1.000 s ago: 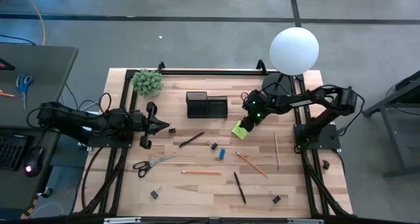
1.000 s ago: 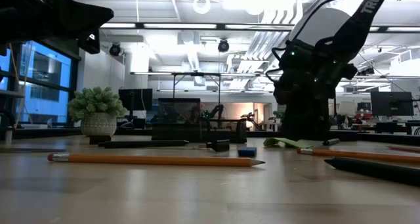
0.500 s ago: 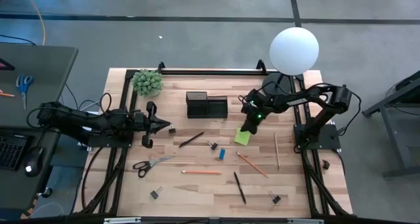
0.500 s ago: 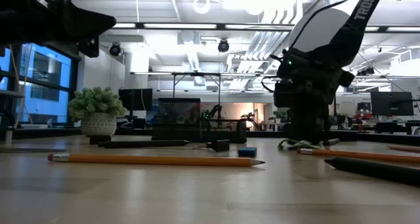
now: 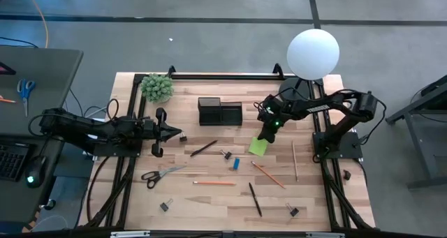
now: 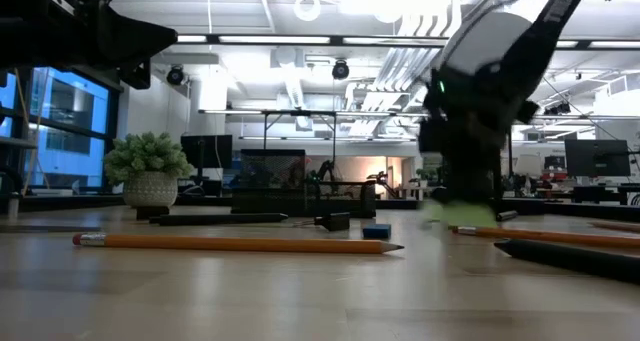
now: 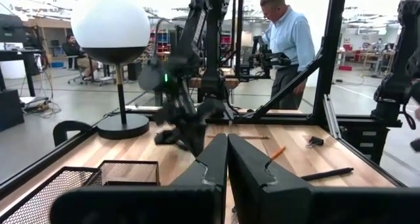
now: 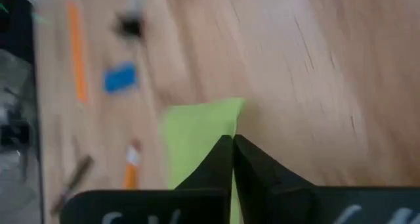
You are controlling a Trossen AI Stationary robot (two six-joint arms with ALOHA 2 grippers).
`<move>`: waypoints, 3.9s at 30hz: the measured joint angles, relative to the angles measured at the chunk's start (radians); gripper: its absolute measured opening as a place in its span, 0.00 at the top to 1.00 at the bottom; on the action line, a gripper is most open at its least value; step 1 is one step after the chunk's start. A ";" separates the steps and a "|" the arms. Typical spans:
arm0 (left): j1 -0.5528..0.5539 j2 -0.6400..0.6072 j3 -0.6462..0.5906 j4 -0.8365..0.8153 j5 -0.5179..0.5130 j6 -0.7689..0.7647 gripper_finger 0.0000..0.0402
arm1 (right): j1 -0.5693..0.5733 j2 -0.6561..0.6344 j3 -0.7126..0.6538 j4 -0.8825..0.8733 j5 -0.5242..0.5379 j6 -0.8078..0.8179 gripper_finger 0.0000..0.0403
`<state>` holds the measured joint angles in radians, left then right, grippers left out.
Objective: Pick and place office supplies into organizer
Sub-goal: Put the sticky notes into the organizer bin, then put the center clip binder into the organizer bin
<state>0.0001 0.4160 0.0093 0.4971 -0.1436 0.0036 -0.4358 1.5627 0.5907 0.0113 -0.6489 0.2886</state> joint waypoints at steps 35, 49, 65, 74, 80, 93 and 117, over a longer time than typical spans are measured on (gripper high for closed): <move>0.000 0.000 0.003 0.031 0.029 0.002 0.99 | 0.162 0.175 0.140 0.488 0.871 0.733 1.00; 0.000 0.000 0.004 0.032 0.028 0.018 0.99 | 0.133 0.179 0.141 0.413 0.792 0.679 0.84; 0.000 0.000 0.005 0.033 0.028 0.018 0.99 | 0.134 0.178 0.142 0.487 0.668 0.627 0.56; 0.000 0.000 0.005 0.033 0.028 0.018 0.99 | 0.128 0.112 0.161 0.567 0.559 0.424 0.62; 0.000 0.000 0.005 0.007 0.034 0.019 0.99 | 0.148 -0.040 0.243 0.236 0.606 0.195 0.66; 0.000 0.001 0.005 -0.061 0.098 0.014 0.99 | 0.383 -0.179 0.115 0.170 0.839 0.010 0.71; 0.000 0.102 0.109 -0.113 -0.129 -0.241 0.99 | 0.618 -0.056 0.072 0.336 0.880 0.023 0.70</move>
<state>-0.0002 0.5177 0.1179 0.3838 -0.2729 -0.2371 0.1826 1.5063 0.6626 0.3477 0.2313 0.3114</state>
